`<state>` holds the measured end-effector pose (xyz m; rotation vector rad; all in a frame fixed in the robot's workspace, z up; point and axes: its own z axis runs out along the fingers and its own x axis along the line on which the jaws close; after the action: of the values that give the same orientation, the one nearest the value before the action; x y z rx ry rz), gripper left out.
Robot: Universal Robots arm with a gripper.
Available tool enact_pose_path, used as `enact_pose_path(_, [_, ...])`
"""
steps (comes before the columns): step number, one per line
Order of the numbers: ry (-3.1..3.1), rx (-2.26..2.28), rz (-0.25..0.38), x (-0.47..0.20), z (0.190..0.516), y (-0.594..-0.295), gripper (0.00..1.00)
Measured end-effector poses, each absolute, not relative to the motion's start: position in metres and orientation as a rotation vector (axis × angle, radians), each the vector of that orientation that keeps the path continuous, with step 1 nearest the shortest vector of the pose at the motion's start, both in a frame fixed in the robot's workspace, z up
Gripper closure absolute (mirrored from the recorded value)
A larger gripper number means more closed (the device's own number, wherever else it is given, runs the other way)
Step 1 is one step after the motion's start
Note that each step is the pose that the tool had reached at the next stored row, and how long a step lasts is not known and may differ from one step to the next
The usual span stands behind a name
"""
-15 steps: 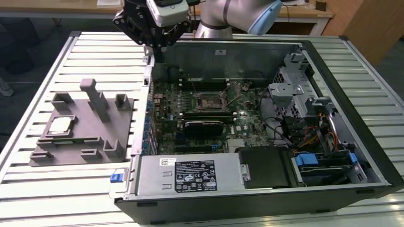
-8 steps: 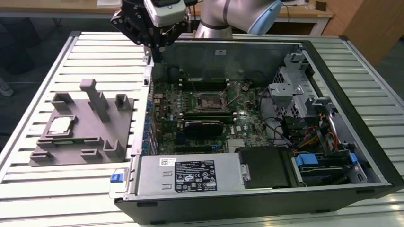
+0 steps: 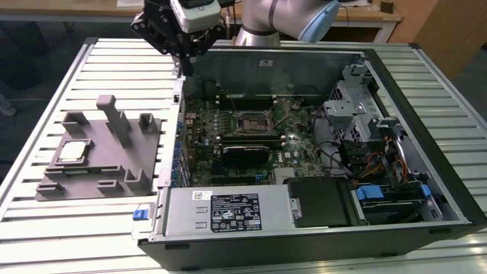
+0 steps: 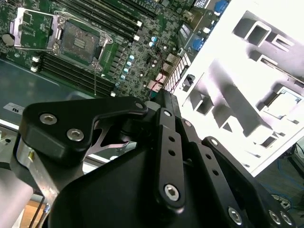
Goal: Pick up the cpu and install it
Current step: 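Reach for the cpu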
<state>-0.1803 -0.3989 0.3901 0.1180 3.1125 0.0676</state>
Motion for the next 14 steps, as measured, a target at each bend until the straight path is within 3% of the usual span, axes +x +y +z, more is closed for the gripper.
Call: enact_pose_path(14, [3.113,0.118,0.068,-0.1864,0.3898,-0.3989,0.89])
